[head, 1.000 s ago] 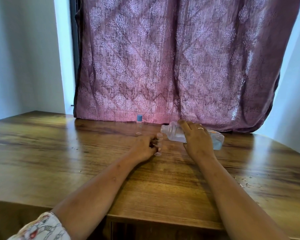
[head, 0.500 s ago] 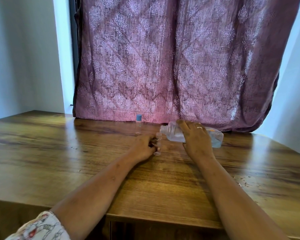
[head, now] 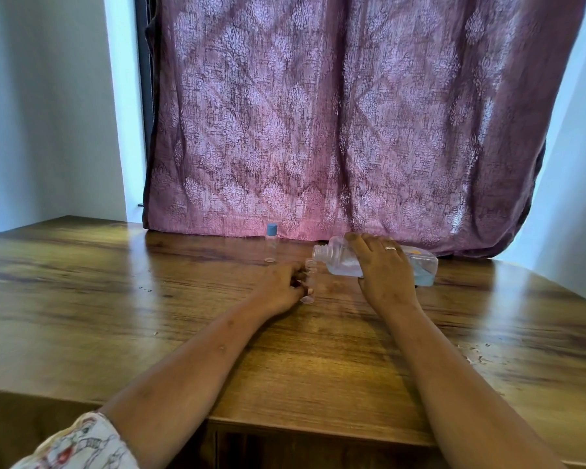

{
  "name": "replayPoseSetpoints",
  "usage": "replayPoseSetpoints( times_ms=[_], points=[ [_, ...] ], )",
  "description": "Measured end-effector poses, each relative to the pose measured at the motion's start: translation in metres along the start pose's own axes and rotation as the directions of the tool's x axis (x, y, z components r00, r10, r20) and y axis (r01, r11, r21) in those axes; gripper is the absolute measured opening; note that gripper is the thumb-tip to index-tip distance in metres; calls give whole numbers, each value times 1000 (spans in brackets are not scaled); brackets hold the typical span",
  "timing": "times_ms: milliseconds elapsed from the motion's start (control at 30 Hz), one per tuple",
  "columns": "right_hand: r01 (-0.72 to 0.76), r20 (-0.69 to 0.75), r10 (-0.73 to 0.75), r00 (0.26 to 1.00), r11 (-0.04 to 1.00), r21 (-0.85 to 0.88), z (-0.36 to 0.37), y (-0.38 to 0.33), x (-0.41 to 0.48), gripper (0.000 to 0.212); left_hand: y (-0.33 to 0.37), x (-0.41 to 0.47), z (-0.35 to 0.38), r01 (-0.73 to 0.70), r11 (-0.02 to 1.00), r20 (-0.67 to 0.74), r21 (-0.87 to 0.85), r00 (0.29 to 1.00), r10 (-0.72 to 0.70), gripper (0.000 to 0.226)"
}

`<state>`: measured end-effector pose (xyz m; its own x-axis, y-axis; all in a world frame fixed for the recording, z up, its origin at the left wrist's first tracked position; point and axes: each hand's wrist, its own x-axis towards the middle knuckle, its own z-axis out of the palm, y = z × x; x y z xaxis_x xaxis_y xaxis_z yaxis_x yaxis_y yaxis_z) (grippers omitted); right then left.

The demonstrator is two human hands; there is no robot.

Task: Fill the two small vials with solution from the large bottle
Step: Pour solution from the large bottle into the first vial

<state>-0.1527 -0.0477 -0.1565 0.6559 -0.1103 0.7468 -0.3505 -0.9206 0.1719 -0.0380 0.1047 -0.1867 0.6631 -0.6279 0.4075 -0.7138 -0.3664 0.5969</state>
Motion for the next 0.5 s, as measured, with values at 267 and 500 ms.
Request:
replayPoseSetpoints(
  times_ms=[267,500],
  points=[
    [2,-6,-2,1000,1000,-7,-1,0,0,68,2,-1,0,-6,1000,-2,-4,1000,6,39],
    [7,-20,-7,1000,1000,-7,-1,0,0,67,2,-2,-1,-9,1000,4,-24,1000,9,39]
  ],
)
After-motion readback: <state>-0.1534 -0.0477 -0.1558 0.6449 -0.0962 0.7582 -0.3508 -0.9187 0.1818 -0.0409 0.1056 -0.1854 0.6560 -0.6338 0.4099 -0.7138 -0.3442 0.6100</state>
